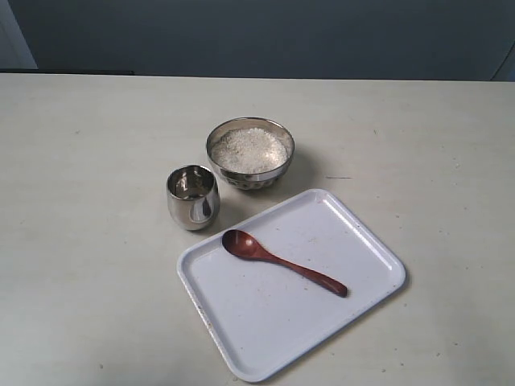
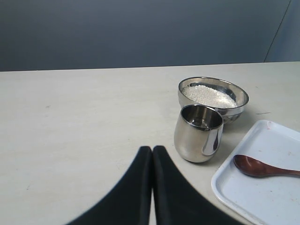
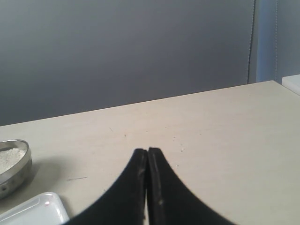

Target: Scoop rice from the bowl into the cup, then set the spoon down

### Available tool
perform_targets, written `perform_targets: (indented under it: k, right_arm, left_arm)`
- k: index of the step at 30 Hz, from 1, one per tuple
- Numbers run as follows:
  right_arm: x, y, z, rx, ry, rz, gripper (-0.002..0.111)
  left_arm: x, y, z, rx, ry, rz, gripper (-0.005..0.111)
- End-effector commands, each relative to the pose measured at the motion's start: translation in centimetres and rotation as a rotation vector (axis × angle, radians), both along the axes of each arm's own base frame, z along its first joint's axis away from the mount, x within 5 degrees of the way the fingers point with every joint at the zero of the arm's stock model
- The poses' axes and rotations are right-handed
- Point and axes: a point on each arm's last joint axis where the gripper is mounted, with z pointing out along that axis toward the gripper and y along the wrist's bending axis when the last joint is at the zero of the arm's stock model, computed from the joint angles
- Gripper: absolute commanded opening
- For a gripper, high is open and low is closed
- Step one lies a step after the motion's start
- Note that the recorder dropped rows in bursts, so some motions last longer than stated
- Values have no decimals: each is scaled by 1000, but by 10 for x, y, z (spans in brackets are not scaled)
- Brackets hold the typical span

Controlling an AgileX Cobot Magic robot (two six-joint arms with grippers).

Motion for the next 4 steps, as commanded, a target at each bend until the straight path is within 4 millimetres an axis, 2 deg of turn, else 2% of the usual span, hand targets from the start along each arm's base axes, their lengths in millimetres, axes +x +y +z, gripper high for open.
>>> perform_targets:
  k: [1,4]
  right_arm:
    - [0,0,0,-8,-10,4,0]
    - [0,0,0,-8,-10,4,0]
  left_arm:
    - [0,0,3,-14,-18,-2,0]
    - [0,0,3,-14,-18,-2,0]
